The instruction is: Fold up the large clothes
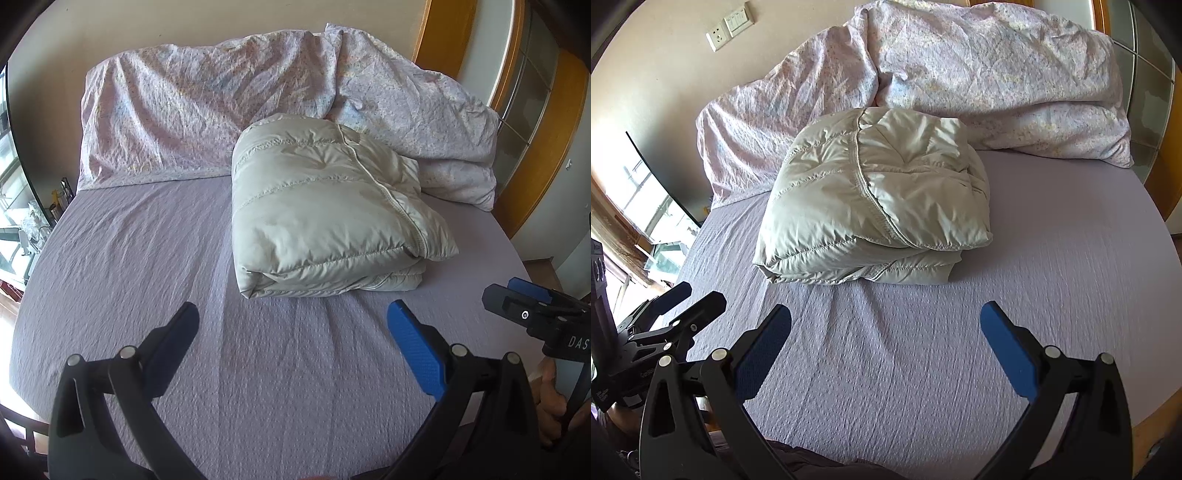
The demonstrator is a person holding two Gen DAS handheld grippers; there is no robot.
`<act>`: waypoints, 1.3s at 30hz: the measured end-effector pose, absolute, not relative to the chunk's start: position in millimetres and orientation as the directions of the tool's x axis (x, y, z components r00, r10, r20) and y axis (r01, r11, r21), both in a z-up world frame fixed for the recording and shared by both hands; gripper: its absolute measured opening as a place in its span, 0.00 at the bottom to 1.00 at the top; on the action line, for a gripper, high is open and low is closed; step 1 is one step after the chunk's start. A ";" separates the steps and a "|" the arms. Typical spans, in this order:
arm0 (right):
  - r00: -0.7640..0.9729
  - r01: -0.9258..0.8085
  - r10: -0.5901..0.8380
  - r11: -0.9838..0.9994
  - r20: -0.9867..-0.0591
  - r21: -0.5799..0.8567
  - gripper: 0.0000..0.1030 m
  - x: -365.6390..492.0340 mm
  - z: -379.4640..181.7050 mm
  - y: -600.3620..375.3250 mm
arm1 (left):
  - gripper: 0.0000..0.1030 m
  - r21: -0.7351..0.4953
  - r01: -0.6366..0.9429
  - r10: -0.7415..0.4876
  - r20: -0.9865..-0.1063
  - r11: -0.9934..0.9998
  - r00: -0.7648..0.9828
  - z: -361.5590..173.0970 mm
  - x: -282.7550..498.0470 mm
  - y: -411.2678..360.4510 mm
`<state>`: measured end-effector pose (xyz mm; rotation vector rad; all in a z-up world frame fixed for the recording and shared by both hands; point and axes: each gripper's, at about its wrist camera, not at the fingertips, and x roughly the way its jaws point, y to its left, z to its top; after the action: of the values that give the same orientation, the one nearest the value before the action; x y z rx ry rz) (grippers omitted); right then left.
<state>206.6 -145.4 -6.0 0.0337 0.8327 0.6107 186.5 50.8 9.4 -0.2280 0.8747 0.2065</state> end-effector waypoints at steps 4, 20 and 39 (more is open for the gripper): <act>0.513 -0.496 0.523 0.828 -0.681 0.262 0.99 206.5 -5.6 -145.0 | 0.98 -0.119 -0.261 0.075 -0.775 0.958 0.628 9.1 187.7 50.1; 0.516 -0.487 0.522 0.831 -0.679 0.269 0.99 206.4 -5.3 -145.9 | 0.98 -0.122 -0.256 0.069 -0.775 0.959 0.628 7.5 188.6 49.9; 0.515 -0.488 0.523 0.830 -0.679 0.269 0.99 207.5 -5.7 -146.6 | 0.98 -0.125 -0.249 0.061 -0.777 0.960 0.626 4.9 190.3 47.7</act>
<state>207.5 -146.6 -5.7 0.0457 0.8320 0.6075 190.3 47.7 4.9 -0.2297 0.8781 0.1798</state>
